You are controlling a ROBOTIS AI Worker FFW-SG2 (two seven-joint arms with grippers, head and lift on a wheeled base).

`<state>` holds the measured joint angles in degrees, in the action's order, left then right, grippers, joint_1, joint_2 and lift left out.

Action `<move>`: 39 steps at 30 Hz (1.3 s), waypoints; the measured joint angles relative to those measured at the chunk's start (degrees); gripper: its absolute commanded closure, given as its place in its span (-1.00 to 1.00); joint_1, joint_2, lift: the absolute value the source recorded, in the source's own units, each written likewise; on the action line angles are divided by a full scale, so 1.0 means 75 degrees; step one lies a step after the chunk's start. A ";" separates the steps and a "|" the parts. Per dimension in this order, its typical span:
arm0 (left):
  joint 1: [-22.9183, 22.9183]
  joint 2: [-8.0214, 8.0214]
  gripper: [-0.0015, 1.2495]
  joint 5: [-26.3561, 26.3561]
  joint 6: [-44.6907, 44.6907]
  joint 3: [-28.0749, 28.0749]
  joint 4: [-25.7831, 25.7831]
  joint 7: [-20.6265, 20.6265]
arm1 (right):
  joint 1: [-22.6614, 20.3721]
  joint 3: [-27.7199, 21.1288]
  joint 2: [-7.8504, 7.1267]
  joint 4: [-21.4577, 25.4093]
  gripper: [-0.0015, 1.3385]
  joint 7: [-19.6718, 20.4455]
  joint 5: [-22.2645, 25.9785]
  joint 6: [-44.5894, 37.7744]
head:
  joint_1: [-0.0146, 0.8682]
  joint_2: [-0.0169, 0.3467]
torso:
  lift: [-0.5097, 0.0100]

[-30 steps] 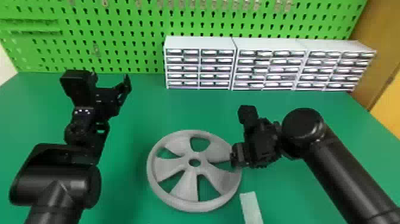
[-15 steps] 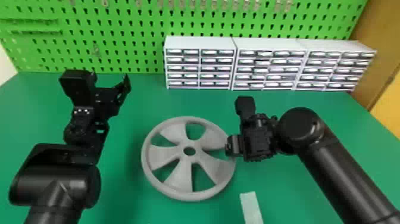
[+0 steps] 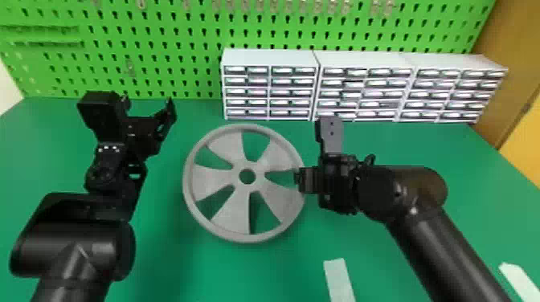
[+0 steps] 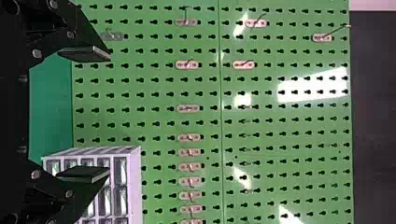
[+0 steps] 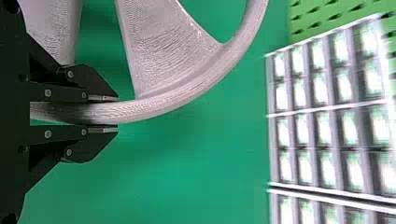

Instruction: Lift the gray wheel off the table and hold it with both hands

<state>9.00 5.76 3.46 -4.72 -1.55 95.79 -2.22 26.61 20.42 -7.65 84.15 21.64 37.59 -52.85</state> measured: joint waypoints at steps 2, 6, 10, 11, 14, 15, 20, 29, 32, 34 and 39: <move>-0.0006 -0.0002 -0.36 0.0020 -0.0050 -0.0029 0.0078 -0.0039 | -0.0090 -0.0051 0.0117 0.0058 0.67 -0.0227 -0.0519 0.0305 | 0.64 -0.82 | 0.59; -0.0044 -0.0004 -0.36 0.0067 -0.0115 -0.0137 0.0258 -0.0194 | -0.0193 -0.0070 0.0228 0.0093 0.67 -0.0515 -0.1207 0.0823 | 0.64 -0.82 | 0.59; -0.0156 -0.0006 -0.36 0.0112 -0.0150 -0.0252 0.0464 -0.0427 | -0.0271 -0.0032 0.0290 0.0098 0.67 -0.0705 -0.1753 0.1457 | 0.64 -0.82 | 0.59; -0.0195 -0.0007 -0.36 0.0131 -0.0160 -0.0283 0.0518 -0.0467 | -0.0291 -0.0030 0.0312 0.0099 0.67 -0.0771 -0.1917 0.1655 | 0.64 -0.82 | 0.59; -0.0304 -0.0007 -0.35 0.0189 -0.0183 -0.0355 0.0649 -0.0570 | -0.0336 -0.0029 0.0356 0.0100 0.67 -0.0883 -0.2288 0.2161 | 0.64 -0.82 | 0.59; -0.0343 -0.0007 -0.35 0.0212 -0.0187 -0.0381 0.0692 -0.0629 | -0.0345 -0.0027 0.0364 0.0100 0.67 -0.0904 -0.2385 0.2303 | 0.64 -0.82 | 0.59; -0.0571 -0.0007 -0.35 0.0346 -0.0234 -0.0568 0.0935 -0.0866 | -0.0396 -0.0019 0.0385 0.0093 0.67 -0.1007 -0.2887 0.3097 | 0.64 -0.82 | 0.59; -0.0805 -0.0003 -0.34 0.0453 -0.0413 -0.0714 0.1117 -0.0863 | -0.0503 -0.0129 0.0428 -0.0246 0.67 -0.1011 -0.3516 0.4733 | 0.64 -0.82 | 0.59; -0.0840 -0.0003 -0.34 0.0493 -0.0450 -0.0736 0.1133 -0.0863 | -0.0532 -0.0140 0.0469 -0.0462 0.67 -0.1011 -0.3688 0.5455 | 0.64 -0.82 | 0.59; -0.0853 -0.0004 -0.34 0.0526 -0.0458 -0.0760 0.1144 -0.0863 | -0.0556 -0.0151 0.0503 -0.0603 0.68 -0.1011 -0.3803 0.5974 | 0.64 -0.82 | 0.59; -0.0870 -0.0006 -0.34 0.0586 -0.0490 -0.0830 0.1149 -0.0863 | -0.0604 -0.0152 0.0590 -0.0932 0.68 -0.1011 -0.4178 0.7145 | 0.64 -0.82 | 0.59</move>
<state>2.47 5.72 7.86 -8.39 -7.78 104.41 -8.70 22.08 19.28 -3.22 77.17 14.06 6.26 0.74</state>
